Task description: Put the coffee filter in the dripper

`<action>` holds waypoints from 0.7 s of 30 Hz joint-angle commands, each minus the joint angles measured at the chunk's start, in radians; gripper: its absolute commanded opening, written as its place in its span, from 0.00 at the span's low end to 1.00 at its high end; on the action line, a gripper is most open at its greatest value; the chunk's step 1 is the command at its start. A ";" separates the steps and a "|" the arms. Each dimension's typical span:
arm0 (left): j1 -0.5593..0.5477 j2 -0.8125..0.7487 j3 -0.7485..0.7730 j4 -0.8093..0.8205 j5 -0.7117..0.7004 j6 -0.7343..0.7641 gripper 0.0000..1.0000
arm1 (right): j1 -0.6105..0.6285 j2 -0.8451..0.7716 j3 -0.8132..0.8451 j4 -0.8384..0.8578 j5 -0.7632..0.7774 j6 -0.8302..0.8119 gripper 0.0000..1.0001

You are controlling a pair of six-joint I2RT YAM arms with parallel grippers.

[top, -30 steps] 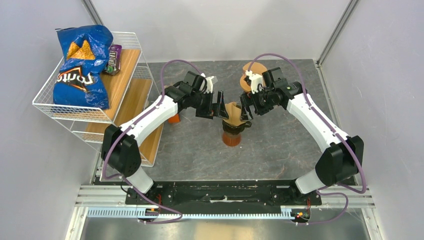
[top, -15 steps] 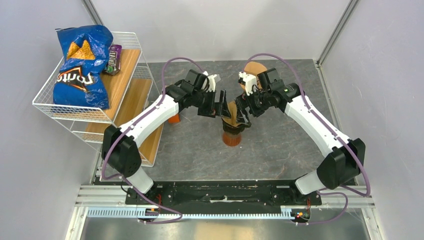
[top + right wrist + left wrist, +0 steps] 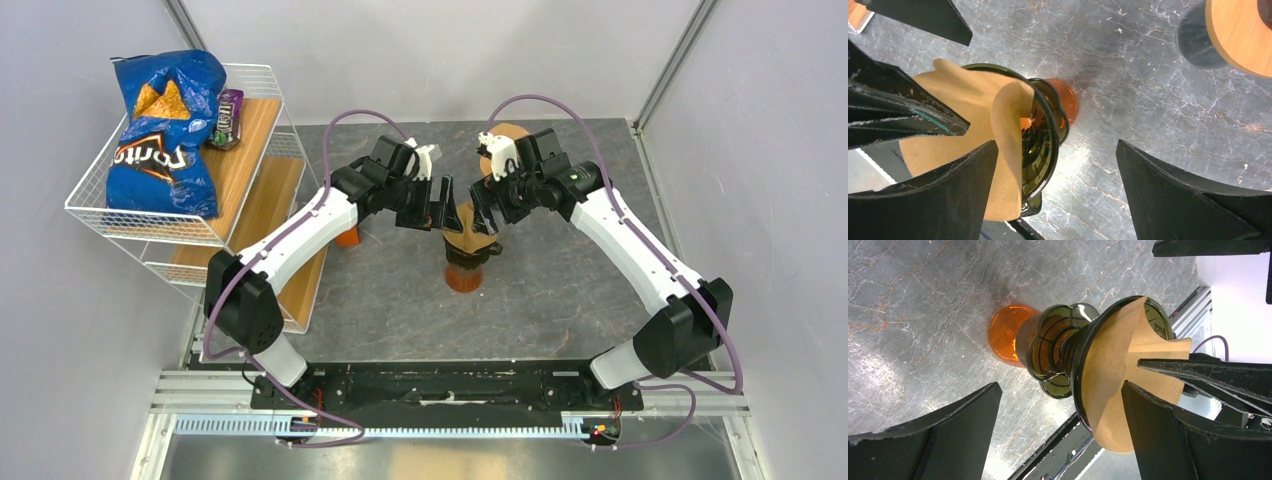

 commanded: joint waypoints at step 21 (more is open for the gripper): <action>0.012 -0.001 -0.026 -0.021 -0.060 0.049 0.98 | -0.011 -0.009 -0.005 0.002 0.150 -0.039 0.93</action>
